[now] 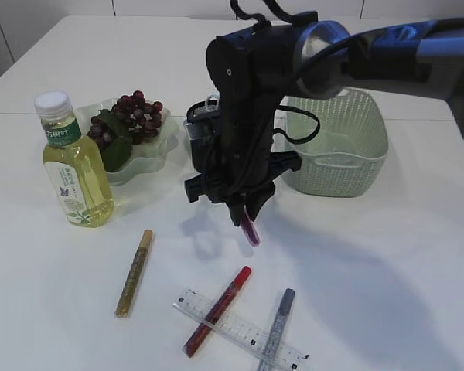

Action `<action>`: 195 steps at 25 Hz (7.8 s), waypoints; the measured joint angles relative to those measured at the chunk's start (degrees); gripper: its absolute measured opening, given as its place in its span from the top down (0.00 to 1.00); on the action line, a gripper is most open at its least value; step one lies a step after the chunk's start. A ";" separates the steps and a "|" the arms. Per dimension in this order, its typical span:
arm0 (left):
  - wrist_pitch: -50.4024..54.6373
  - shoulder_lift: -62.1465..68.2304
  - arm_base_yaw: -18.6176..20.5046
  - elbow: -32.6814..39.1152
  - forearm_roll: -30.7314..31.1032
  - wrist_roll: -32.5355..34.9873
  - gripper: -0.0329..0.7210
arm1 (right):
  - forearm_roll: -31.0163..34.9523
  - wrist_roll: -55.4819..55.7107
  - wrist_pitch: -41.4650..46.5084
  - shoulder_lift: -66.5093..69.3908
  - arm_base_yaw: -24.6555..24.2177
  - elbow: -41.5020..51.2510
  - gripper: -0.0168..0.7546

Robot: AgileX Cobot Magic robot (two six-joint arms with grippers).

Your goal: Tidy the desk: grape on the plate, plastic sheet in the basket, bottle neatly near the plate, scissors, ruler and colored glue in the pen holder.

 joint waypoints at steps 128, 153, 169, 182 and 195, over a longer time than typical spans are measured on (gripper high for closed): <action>0.00 0.00 0.00 0.00 4.68 0.20 0.57 | 1.44 -12.52 -57.69 -12.20 -7.71 12.56 0.57; 0.00 0.00 0.00 0.00 4.12 0.20 0.57 | 6.87 -25.44 0.53 -25.38 0.04 11.87 0.35; 0.00 0.00 0.00 0.00 3.70 0.20 0.57 | 9.40 -23.32 0.52 -25.38 1.88 27.23 0.35; 0.00 0.00 0.00 0.00 2.28 0.20 0.57 | 9.15 -29.43 -13.08 -24.98 9.59 34.60 0.34; 0.00 0.00 0.00 0.00 2.07 0.20 0.57 | 5.77 -30.02 -16.52 -16.37 9.70 32.45 0.34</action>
